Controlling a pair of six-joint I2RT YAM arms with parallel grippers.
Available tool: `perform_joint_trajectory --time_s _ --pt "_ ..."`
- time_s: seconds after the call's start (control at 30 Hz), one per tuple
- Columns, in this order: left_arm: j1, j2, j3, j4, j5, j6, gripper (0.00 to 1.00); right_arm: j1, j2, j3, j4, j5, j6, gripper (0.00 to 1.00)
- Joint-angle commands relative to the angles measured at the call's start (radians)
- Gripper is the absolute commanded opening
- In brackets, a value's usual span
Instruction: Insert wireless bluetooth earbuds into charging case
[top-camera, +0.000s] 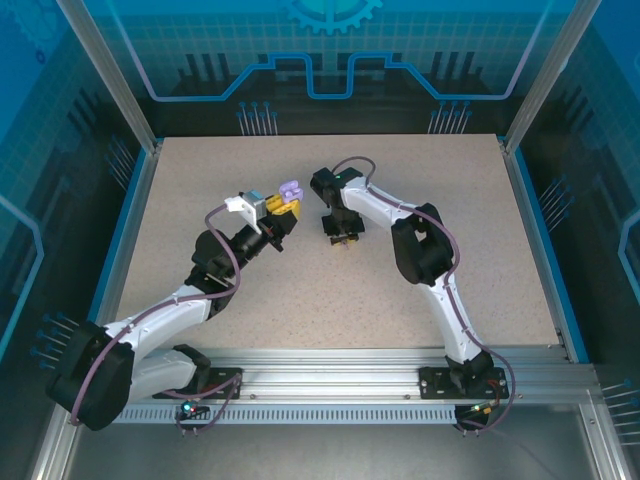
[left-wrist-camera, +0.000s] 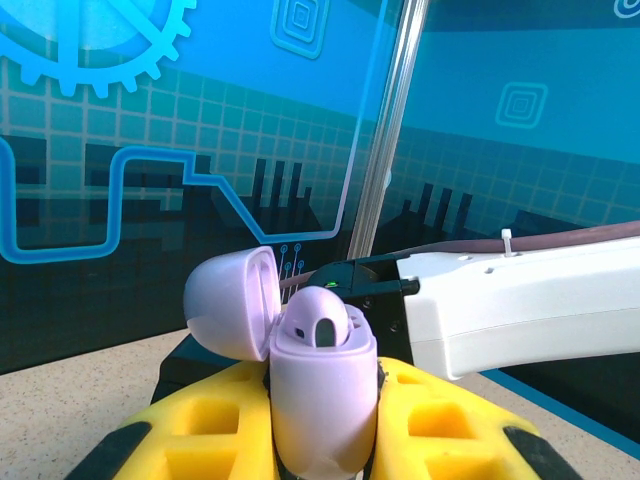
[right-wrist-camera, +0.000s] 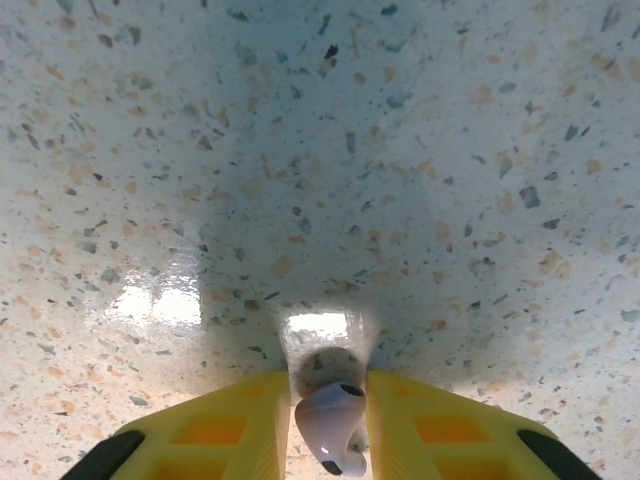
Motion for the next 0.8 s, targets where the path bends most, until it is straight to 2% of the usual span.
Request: perform_joint_trajectory --time_s 0.0,0.33,0.77 --pt "0.007 -0.017 0.011 0.019 -0.006 -0.008 0.00 0.007 0.045 0.025 -0.049 0.009 0.006 0.26" --pt "0.008 -0.029 0.017 0.005 -0.002 -0.009 0.00 0.004 -0.002 -0.014 -0.027 0.031 -0.012 0.16" --pt "0.007 -0.051 0.033 -0.021 0.016 -0.010 0.00 -0.016 -0.263 -0.119 0.077 0.019 0.024 0.15"
